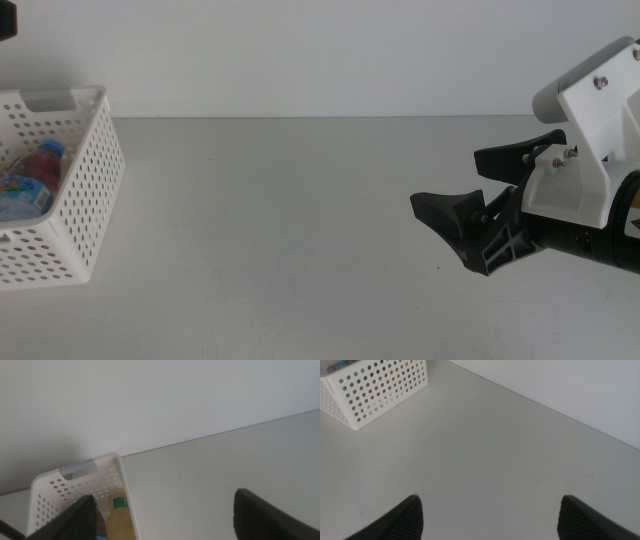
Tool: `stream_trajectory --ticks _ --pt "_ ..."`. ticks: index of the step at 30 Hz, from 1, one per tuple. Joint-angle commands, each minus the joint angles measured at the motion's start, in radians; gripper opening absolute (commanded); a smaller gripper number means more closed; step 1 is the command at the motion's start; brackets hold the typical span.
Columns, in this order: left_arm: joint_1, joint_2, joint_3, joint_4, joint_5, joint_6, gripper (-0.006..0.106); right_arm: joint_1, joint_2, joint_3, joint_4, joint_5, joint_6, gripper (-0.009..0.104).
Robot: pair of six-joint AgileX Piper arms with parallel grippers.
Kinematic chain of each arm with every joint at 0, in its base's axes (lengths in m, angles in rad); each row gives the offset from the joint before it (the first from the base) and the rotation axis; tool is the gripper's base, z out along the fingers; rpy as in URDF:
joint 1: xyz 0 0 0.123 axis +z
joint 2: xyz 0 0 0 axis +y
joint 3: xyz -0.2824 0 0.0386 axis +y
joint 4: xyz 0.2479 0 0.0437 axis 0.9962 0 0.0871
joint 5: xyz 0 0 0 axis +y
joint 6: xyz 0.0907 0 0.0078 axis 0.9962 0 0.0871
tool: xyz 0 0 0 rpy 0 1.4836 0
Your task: Use arms to grab the bottles and put them into the dustbin to the left of the table.
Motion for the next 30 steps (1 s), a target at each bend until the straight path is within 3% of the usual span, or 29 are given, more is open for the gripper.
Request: stream_trajectory --ticks 1,6,15,21,30 --pt "-0.007 -0.007 -0.024 -0.013 -0.072 -0.013 0.094 0.000 -0.029 -0.018 -0.005 -0.064 -0.012 0.071" --pt "-0.007 -0.007 -0.024 -0.013 -0.072 -0.013 0.094 -0.023 -0.091 0.031 -0.002 -0.064 -0.012 0.071" --pt "-0.007 -0.100 0.074 -0.003 -0.134 -0.013 0.094 -0.240 -0.281 0.151 -0.002 -0.073 -0.012 0.071" --pt "-0.007 -0.273 0.332 -0.003 -0.340 -0.013 0.094 -0.392 -0.425 0.242 -0.001 -0.072 -0.012 0.071" --pt "-0.007 -0.699 0.797 0.095 -0.414 -0.013 0.094 -0.578 -0.732 0.471 0.029 -0.070 -0.012 0.071"
